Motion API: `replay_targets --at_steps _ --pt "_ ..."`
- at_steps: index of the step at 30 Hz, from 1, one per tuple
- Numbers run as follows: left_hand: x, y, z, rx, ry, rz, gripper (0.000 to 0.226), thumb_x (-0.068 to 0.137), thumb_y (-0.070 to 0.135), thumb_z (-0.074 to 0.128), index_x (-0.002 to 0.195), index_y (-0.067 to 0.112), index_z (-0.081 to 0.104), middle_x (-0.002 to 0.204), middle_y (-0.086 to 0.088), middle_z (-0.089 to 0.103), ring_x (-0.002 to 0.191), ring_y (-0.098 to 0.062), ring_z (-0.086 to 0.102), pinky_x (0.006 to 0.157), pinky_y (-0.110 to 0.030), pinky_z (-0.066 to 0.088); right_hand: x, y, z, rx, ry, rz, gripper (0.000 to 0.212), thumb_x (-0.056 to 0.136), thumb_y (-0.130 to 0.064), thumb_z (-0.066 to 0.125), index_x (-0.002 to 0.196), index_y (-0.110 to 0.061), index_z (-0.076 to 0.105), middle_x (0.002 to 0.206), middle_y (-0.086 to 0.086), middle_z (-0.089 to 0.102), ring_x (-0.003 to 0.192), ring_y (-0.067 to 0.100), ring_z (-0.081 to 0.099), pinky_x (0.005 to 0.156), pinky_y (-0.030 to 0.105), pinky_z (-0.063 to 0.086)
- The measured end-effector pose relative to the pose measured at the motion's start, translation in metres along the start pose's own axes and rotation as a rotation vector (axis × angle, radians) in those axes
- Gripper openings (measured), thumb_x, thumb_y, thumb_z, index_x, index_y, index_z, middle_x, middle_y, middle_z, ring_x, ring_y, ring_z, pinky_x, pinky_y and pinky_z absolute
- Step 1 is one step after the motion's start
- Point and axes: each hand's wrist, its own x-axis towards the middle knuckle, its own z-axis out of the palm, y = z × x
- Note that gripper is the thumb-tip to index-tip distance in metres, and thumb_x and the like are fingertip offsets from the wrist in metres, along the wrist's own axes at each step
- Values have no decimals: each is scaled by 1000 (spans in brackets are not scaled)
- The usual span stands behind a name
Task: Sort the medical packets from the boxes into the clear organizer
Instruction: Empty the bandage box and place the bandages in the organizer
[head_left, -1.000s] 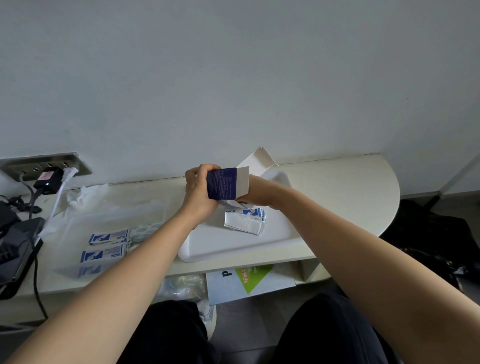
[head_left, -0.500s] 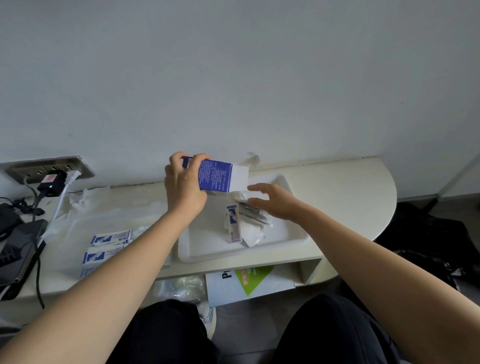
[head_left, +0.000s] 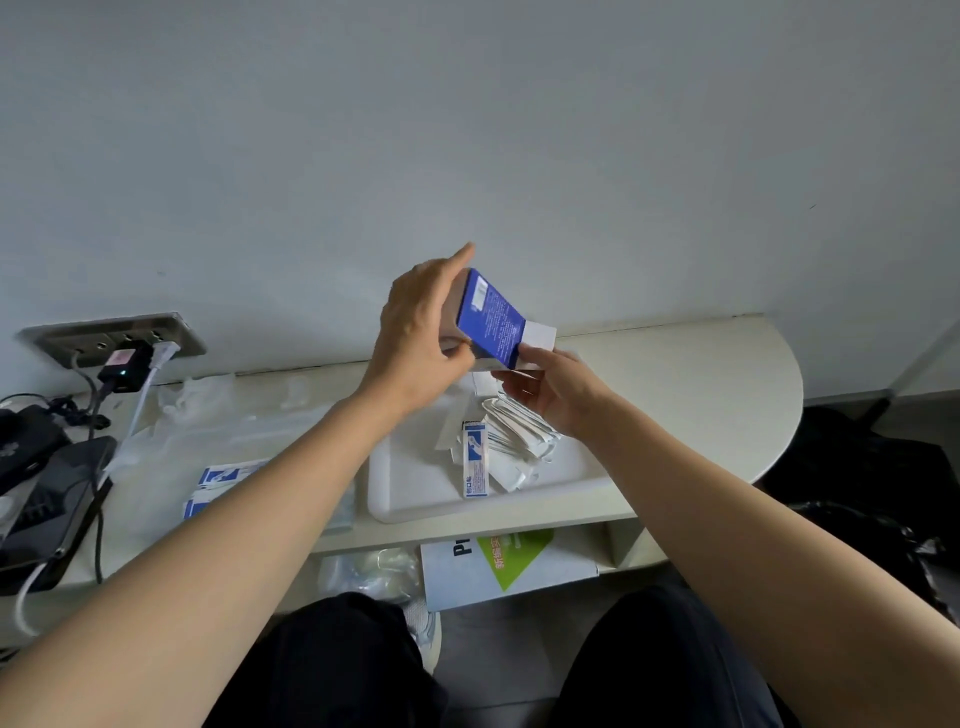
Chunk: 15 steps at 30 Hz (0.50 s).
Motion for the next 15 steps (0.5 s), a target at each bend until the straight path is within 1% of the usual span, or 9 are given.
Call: replay_targets --at_steps 3,5,7,9,10,12,13,15 --pt "9 12 -2 -65 18 45 70 73 23 63 140 19 43 128 1 55 119 -19 44 103 -34 37 -1 2 -1 77 26 39 33 98 -8 46 129 3 48 98 18 65 78 23 69 61 27 56" --pt "16 16 -3 -56 35 97 57 74 30 63 130 20 56 124 2 58 117 -19 46 102 -32 37 -2 2 -2 128 12 60 34 98 -7 45 130 4 48 98 19 65 77 23 69 60 26 57" --pt "20 16 0 -46 38 119 47 75 40 64 118 21 66 124 0 59 118 -20 46 103 -24 34 -3 3 -3 148 5 79 34 98 -7 44 130 6 48 98 19 65 76 22 69 61 26 57" --pt "19 15 3 -65 21 63 47 73 52 64 110 23 70 124 1 58 121 -17 43 101 -15 29 -5 4 -4 118 10 88 33 98 -7 45 128 5 49 96 19 65 74 21 70 62 26 58" --pt "18 14 5 -69 25 28 50 71 57 64 108 24 70 122 2 58 120 -15 43 100 -15 29 -6 4 -4 106 9 86 31 98 -8 45 126 3 51 96 18 65 73 21 70 63 26 58" --pt "16 13 7 -71 93 -53 51 68 62 64 103 24 69 113 4 61 114 -14 47 97 -22 35 -7 3 -4 85 14 62 23 98 -8 46 119 -1 53 94 15 65 73 21 70 61 26 57" --pt "15 10 8 -92 136 -115 51 68 62 65 101 23 67 109 5 62 110 -15 50 95 -25 38 -8 0 -4 66 24 35 15 98 -8 47 111 -4 54 92 13 65 74 21 69 61 27 56" --pt "15 6 10 -219 185 -334 51 69 60 64 104 23 60 108 5 62 104 -14 54 90 -29 44 -13 -10 -2 16 23 -33 6 98 -10 49 98 -10 55 89 9 65 78 19 66 65 27 53"
